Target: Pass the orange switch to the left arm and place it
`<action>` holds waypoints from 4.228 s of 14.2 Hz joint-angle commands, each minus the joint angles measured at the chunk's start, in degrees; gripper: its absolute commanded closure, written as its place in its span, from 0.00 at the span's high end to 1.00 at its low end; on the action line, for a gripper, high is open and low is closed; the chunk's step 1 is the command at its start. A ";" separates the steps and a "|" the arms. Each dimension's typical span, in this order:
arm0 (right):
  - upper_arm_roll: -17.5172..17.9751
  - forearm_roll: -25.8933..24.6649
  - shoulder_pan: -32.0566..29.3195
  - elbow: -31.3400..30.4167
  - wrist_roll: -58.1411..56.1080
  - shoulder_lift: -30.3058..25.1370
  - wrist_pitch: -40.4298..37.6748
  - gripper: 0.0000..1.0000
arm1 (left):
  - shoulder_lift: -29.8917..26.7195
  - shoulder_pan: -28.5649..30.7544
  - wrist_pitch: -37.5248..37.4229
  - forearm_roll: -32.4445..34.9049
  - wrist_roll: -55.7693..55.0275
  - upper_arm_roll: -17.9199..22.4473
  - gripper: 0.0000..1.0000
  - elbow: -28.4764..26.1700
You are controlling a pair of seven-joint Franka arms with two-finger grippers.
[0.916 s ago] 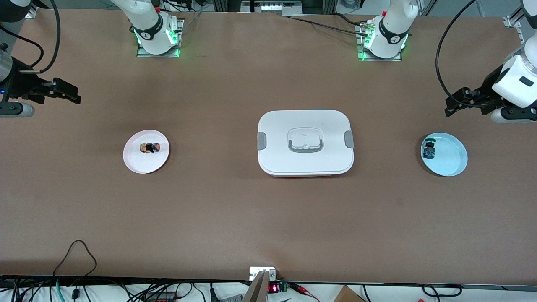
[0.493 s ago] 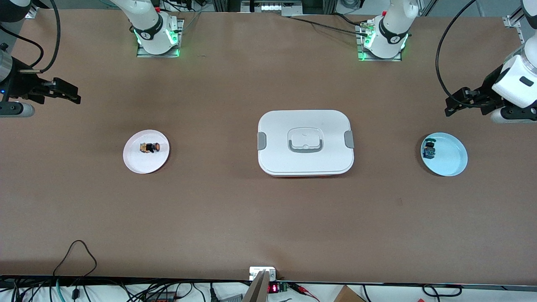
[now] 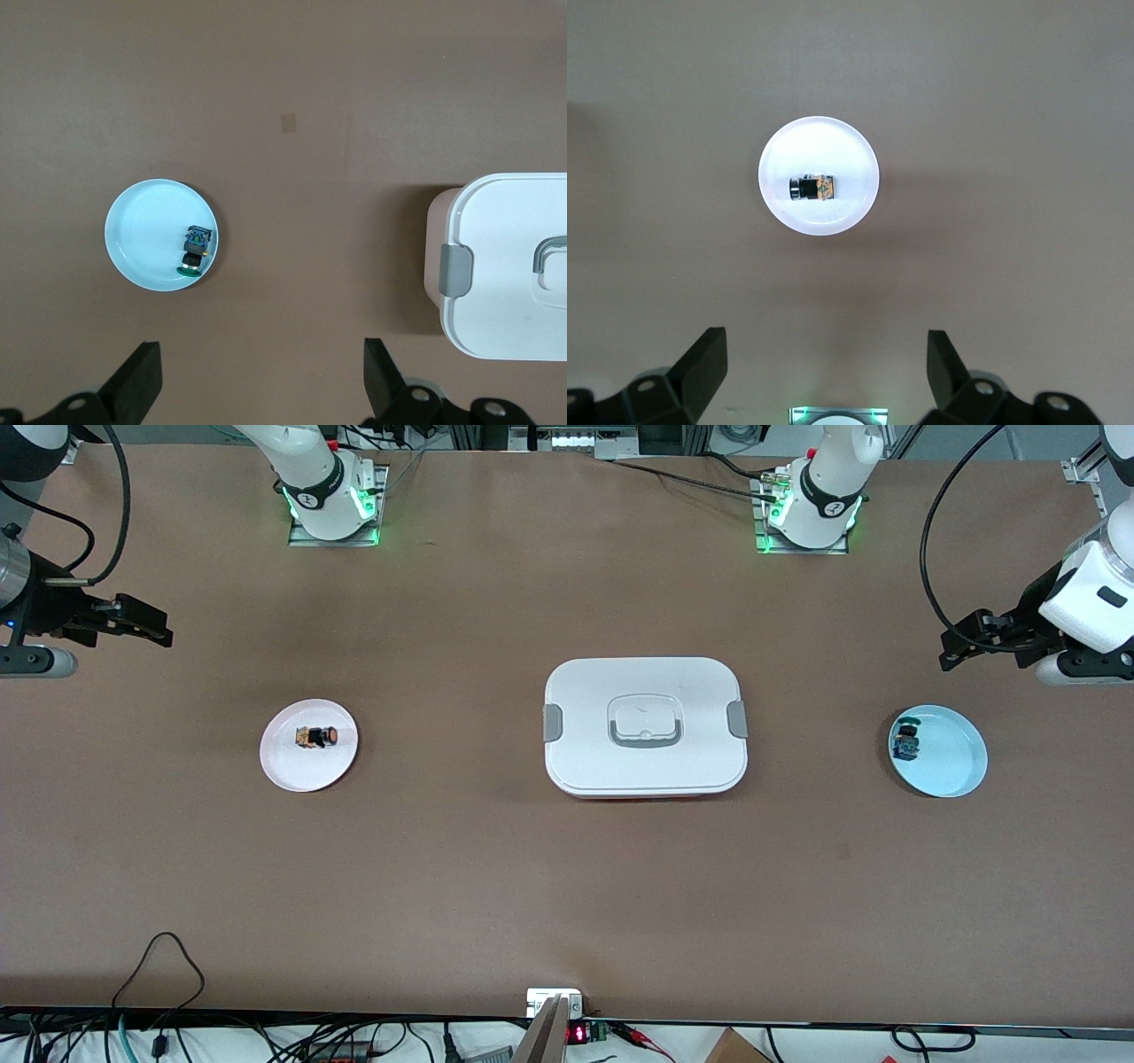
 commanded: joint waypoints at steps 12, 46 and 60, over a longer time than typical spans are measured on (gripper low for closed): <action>0.14 0.04 0.05 0.09 0.46 9.89 6.81 1.00 | 0.41 0.21 -1.26 0.49 1.19 -0.16 1.00 1.47; 1.55 0.65 3.04 -26.27 -2.61 22.64 46.10 1.00 | 0.41 0.21 -1.26 0.49 1.19 -0.25 1.00 1.47; 1.99 0.74 2.95 -26.45 -2.70 25.37 46.63 1.00 | 0.41 0.21 -1.26 0.49 1.27 -0.25 1.00 1.47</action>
